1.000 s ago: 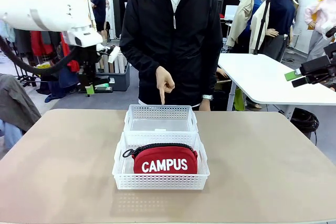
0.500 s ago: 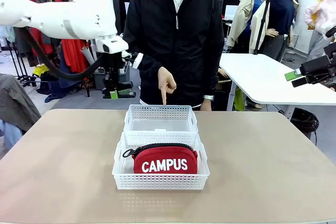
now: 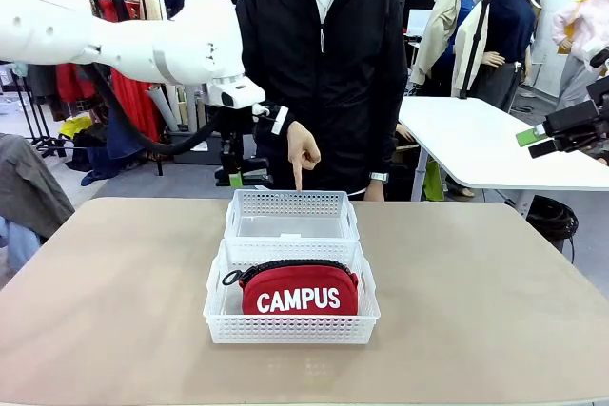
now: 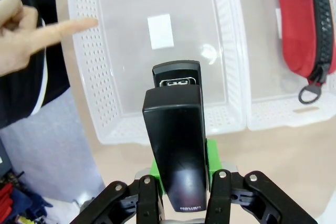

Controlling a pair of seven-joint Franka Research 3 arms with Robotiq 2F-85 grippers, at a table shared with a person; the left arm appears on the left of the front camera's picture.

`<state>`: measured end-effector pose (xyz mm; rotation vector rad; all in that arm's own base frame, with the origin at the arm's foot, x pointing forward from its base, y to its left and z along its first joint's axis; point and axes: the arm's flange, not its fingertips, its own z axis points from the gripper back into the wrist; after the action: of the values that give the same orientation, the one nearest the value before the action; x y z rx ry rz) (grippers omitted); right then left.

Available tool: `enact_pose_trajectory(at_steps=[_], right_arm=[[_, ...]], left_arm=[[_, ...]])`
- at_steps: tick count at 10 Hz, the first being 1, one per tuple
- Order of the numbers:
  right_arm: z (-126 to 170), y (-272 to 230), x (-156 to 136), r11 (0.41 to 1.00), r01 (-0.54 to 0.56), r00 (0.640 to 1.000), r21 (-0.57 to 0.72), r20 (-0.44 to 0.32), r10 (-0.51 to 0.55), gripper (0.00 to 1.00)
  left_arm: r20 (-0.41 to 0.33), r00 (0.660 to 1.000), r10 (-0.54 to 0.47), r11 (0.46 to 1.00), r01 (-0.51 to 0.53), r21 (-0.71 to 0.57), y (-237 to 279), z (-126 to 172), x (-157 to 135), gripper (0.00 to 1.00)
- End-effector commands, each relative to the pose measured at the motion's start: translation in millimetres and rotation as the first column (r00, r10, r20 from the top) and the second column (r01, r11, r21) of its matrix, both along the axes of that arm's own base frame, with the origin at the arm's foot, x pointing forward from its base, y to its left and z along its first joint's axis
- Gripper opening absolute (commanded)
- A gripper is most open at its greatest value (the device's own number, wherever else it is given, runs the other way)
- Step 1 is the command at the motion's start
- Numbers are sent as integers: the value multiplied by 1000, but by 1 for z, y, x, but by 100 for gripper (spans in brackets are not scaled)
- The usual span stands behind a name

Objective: Distribute items into two baskets.
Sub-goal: Place the picked Stapler into the Organizing basket as instructed by the person.

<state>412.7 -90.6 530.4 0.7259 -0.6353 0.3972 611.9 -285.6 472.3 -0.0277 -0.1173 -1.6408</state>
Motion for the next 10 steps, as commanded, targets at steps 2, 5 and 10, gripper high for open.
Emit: enact_pose_trajectory(at_steps=[2, 5, 10], right_arm=[[1, 1, 0, 1000, -4, 1000, 5, 7, 4, 100], [1, 1, 0, 1000, -4, 1000, 5, 7, 4, 100], [1, 1, 0, 1000, -4, 1000, 5, 7, 4, 100]], left_arm=[[24, 999, -30, 1000, 30, 0, -33, -14, 17, 0], [20, 998, -67, 998, 67, 18, -64, -37, 23, 0], [-13, 998, -61, 998, 62, 30, -93, -77, 19, 0]])
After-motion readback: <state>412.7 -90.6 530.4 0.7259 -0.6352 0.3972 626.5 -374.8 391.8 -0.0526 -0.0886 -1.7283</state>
